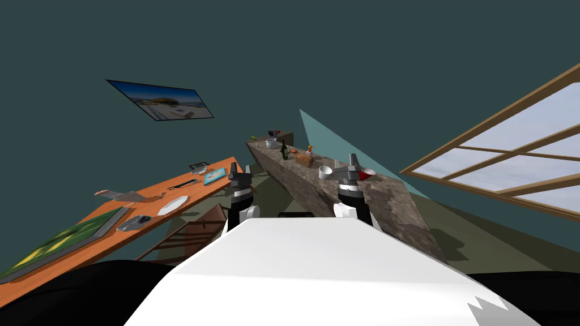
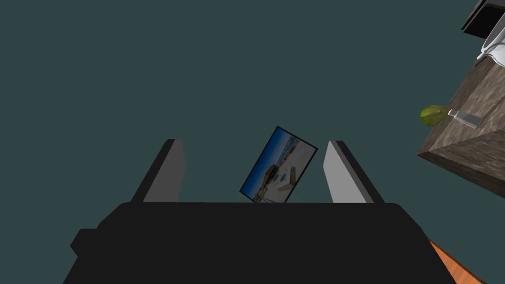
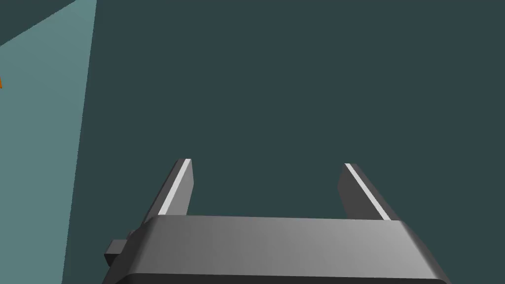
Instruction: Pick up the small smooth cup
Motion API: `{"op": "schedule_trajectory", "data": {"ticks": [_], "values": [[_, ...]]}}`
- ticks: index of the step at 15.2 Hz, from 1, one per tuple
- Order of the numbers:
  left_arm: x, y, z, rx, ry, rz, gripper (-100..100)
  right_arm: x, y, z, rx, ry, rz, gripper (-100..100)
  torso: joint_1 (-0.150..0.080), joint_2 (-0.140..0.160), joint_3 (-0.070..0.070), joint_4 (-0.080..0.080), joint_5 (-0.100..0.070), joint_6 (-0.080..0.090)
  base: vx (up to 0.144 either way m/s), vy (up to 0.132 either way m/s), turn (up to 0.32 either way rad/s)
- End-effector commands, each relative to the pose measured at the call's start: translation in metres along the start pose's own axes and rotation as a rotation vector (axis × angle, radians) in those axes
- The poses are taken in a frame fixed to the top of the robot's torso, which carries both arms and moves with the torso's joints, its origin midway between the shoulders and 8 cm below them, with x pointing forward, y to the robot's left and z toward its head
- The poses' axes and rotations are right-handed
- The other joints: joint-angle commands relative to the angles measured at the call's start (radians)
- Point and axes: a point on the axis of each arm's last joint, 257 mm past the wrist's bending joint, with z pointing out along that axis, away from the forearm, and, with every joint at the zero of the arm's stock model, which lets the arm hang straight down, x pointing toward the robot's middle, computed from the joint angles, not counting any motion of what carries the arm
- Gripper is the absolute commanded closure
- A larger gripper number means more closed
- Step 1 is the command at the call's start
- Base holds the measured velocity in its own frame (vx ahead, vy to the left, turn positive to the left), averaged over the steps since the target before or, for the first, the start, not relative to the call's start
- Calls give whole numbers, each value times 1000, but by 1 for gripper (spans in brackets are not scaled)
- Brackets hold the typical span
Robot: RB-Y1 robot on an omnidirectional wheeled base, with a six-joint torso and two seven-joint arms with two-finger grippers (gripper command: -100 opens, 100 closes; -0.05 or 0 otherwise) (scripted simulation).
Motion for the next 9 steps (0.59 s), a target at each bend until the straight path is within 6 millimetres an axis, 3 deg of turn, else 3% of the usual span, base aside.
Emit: {"op": "schedule_trajectory", "data": {"ticks": [1,9], "values": [[0,0,0,0,0,0,0,4,-3,-1,10,37,-27,-100,0,0,0,0,0,0,0,0,0],[0,0,0,0,0,0,0,19,-19,-6,52,180,-153,-100,0,-1,-1,0,0,0,14,9,-19]]}}
